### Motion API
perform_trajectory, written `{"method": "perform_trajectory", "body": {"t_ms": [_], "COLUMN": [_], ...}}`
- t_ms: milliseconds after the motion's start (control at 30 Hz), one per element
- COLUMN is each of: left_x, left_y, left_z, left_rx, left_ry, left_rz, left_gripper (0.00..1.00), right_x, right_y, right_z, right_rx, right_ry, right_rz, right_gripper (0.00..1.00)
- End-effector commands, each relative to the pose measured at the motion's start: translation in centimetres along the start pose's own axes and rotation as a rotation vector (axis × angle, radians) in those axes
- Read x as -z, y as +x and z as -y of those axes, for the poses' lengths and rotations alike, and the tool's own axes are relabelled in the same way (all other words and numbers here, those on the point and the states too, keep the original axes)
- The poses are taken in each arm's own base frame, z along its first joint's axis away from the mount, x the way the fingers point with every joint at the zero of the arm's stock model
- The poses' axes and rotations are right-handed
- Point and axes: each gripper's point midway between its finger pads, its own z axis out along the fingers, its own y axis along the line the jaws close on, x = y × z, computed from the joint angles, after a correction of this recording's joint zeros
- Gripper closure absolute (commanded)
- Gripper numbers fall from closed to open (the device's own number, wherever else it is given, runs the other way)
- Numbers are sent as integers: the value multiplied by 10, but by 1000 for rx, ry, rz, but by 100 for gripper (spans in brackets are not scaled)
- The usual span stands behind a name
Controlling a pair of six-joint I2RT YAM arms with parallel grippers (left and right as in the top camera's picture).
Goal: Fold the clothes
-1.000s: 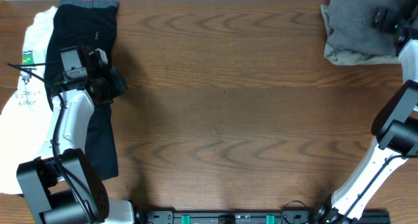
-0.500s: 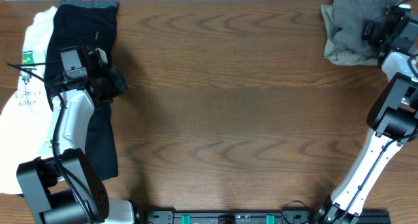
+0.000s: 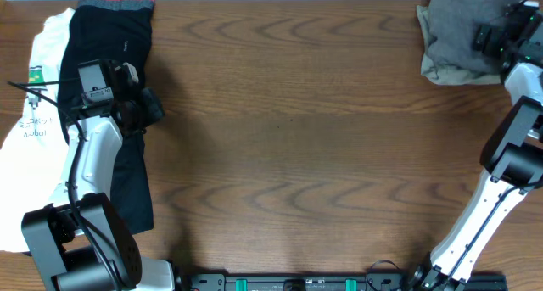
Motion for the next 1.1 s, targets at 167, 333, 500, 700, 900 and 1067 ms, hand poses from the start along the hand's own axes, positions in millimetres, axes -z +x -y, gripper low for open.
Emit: {"method": "perform_trajectory", "body": {"t_ms": [167, 333, 500, 700, 900, 1067], "left_x": [-5, -5, -5, -5, -5, -5], "left_y": [2, 2, 0, -1, -2, -7], "left_z": [-12, -12, -13, -17, -17, -16], "left_rx": [-3, -4, -4, -5, -6, -11], "left_ry": [-60, -60, -68, -91, -91, -87], "left_rz": [-1, -1, 5, 11, 16, 37], "left_gripper": [94, 94, 94, 94, 94, 87], "right_x": [43, 26, 9, -4, -3, 30], "right_y": [-56, 9, 61, 99, 84, 6], "right_z": [-118, -124, -96, -81, -85, -103], "right_rx": [66, 72, -22, -79, -32, -27], "right_ry": [-198, -74, 42, 32, 1, -110], "right_rz": [11, -208, -327, -398, -357, -199], "right_gripper": [1, 1, 1, 1, 1, 1]}}
